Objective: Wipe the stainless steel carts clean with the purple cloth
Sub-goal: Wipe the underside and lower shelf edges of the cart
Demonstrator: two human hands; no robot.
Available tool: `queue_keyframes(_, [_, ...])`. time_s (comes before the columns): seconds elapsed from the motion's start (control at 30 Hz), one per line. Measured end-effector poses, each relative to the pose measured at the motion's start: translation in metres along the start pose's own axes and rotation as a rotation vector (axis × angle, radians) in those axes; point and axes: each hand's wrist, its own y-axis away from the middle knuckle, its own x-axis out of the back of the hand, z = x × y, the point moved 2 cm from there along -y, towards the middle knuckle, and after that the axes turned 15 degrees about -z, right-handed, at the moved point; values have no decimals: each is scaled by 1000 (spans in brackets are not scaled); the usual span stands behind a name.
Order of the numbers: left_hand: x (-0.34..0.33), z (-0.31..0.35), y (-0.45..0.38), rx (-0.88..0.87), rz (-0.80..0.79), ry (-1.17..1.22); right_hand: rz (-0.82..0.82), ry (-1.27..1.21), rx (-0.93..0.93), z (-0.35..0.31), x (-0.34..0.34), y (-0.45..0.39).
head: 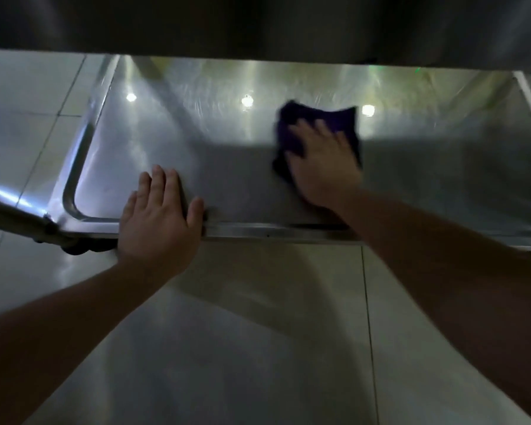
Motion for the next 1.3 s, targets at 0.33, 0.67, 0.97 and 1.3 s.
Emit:
queue_keyframes(0.33, [2, 1, -3, 27, -44, 19, 210, -318, -662, -16, 8, -35])
queue_keyframes(0.67, [7, 1, 3, 26, -34, 220, -173, -37, 256, -157, -28, -42])
queue_keyframes(0.97, [6, 6, 1, 32, -71, 210, 106, -120, -415, 78, 10, 73])
queue_keyframes(1.3, [6, 2, -10, 49, -112, 87, -106, 90, 83, -49, -34, 58])
